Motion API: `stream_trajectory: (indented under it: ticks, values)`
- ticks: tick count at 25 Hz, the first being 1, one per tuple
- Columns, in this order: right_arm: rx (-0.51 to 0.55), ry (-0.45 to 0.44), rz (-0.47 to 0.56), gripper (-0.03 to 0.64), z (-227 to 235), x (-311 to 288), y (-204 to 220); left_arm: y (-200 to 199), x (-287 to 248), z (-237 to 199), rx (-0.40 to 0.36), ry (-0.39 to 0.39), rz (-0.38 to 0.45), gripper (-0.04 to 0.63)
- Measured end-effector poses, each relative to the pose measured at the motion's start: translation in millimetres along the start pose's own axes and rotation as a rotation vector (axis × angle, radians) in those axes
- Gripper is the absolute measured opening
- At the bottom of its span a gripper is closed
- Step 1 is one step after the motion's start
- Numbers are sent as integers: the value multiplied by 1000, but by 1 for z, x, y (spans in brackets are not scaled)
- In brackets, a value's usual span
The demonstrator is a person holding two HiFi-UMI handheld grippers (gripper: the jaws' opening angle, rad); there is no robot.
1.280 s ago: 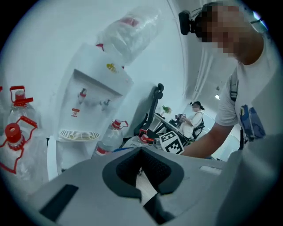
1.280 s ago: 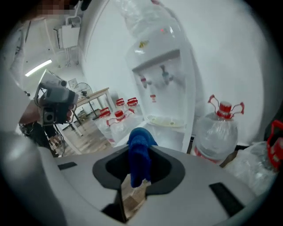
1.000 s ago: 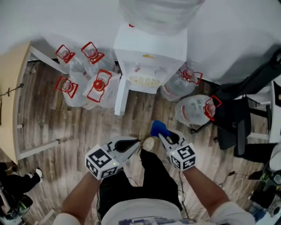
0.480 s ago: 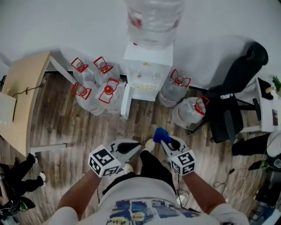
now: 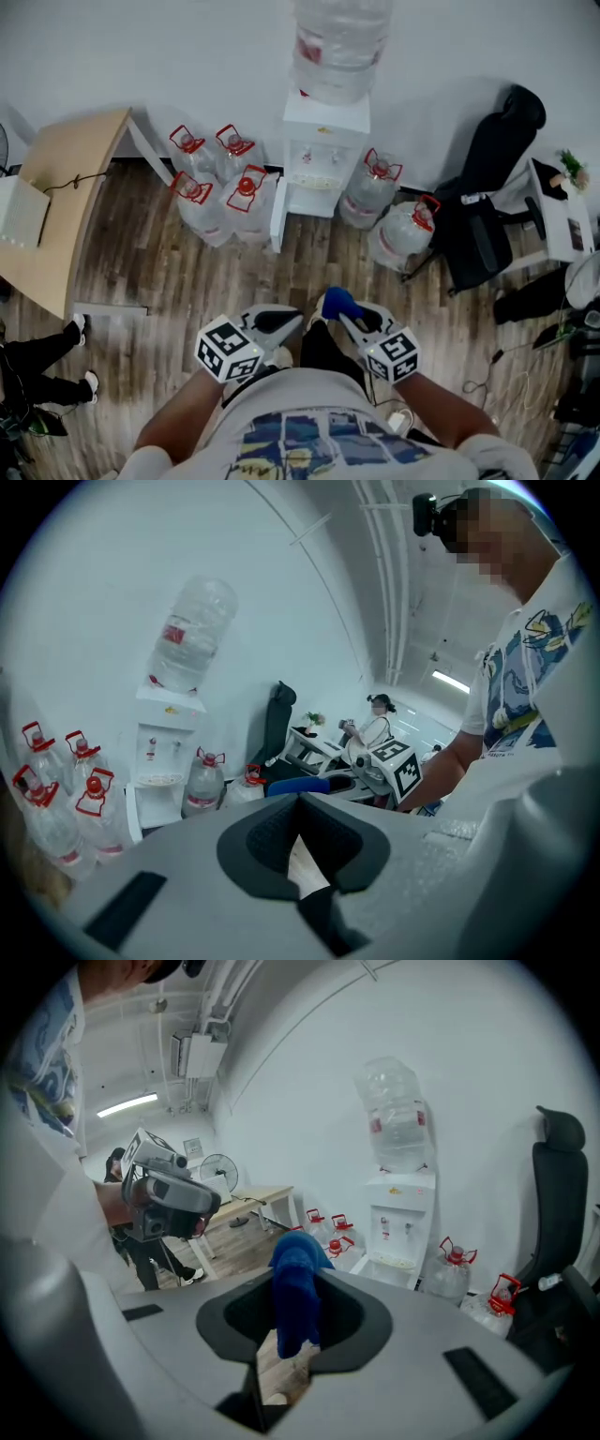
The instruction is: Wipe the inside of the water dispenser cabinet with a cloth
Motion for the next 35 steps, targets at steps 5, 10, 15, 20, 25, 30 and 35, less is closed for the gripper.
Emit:
stream_trajectory:
  ticks: [5, 10, 15, 20, 25, 30, 35]
  values:
    - [28, 8, 26, 84, -37, 15, 1, 15, 31, 20, 24, 20, 22, 3]
    - [24, 32, 31, 84, -54, 23, 0, 20, 46, 31, 10, 36, 29, 2]
    - [41, 26, 31, 84, -64, 20, -5, 21, 56, 32, 2, 33, 27, 3]
    - [46, 15, 42, 84, -73, 20, -9, 26, 61, 35, 5, 26, 25, 2]
    - [53, 11, 47, 84, -75, 22, -11, 22, 63, 37, -5, 18, 36, 2]
    - [63, 4, 52, 84, -80, 24, -11, 25, 69, 43, -3, 5, 46, 3]
    - [69, -8, 56, 84, -88, 29, -3, 34, 75, 49, 4, -8, 55, 3]
Point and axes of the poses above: the fingertips, and each gripper's own axes: x backward along the fingers, z to its right, y out of its underside, the point moved 5 cm from there along x, backward along the fingers, and after that the axes turned 4 degrees about -x, right-handed, at the moved point
